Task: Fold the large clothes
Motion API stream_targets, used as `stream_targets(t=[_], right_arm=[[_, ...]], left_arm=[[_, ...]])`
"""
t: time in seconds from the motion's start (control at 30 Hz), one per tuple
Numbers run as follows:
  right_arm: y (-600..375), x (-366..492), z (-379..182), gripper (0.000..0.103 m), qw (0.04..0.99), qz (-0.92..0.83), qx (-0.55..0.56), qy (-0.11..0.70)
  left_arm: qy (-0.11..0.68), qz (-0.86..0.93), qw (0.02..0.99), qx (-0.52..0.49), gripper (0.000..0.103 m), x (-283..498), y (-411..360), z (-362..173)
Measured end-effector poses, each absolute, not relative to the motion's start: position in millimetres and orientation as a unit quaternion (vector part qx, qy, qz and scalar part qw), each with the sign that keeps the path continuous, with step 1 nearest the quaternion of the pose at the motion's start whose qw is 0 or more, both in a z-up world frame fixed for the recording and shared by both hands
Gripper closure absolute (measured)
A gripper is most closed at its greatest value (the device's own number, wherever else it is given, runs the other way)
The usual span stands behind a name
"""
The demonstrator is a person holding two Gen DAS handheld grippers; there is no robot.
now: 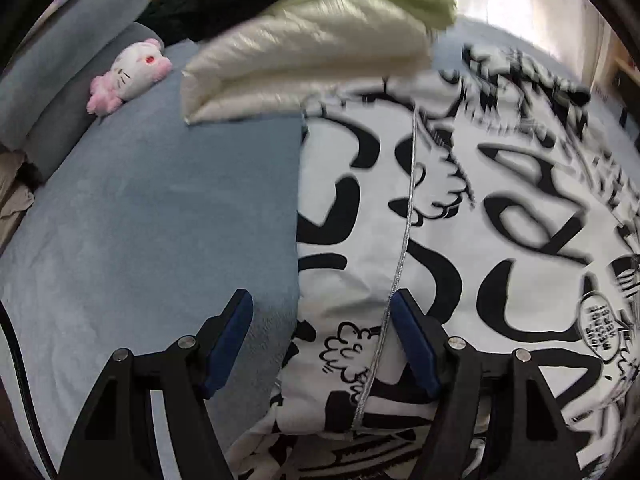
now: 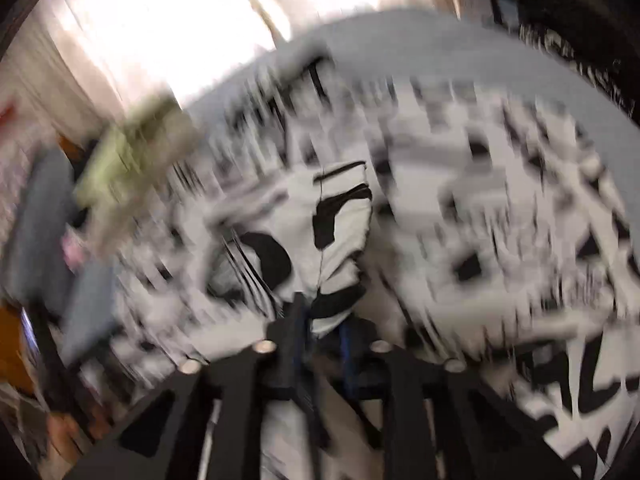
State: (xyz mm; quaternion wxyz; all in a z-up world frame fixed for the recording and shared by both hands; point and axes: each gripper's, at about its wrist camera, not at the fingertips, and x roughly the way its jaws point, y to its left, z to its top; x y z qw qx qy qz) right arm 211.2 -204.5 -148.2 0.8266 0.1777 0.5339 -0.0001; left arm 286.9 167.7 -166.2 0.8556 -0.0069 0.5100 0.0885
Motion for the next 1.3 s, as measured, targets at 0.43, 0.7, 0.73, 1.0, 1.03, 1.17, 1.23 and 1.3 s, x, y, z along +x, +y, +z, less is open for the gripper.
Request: stream_targets(t=[0.43,0.7,0.73,1.0,1.03,1.17,1.23,1.3], right_arm=[[-252,257,-120,0.027,0.851,0.008,0.201,0.485],[-241,287,-161,0.027,0.836,0.032,0.201,0.51],[-236,286,-161,0.028,0.841,0.042,0.19,0.504],[-210,288,-141,0.076,0.886,0.04,0.082,0.455],[-208,287,-132,0.079,0.898,0.037,0.072,0.433],[-198,295,-120,0.08,0.924,0.016,0.028,0.382],[-194,306,-130,0.08,0.922,0.003,0.007,0.387],[-190,318,-151,0.079,0.904,-0.004,-0.008,0.427]], left_arm=[[0.529,0.036,0.842,-0.103,0.033,320,216,-152],[0.56,0.018,0.815,-0.147,0.02,362,231,-181],[0.561,0.019,0.814,-0.146,0.019,366,229,-183],[0.53,0.023,0.833,-0.154,0.081,383,214,-180],[0.521,0.034,0.839,-0.152,0.082,382,212,-178],[0.478,0.079,0.866,-0.127,0.089,378,201,-178],[0.455,0.102,0.879,-0.099,0.089,375,194,-183],[0.455,0.107,0.879,-0.092,0.088,376,191,-189]])
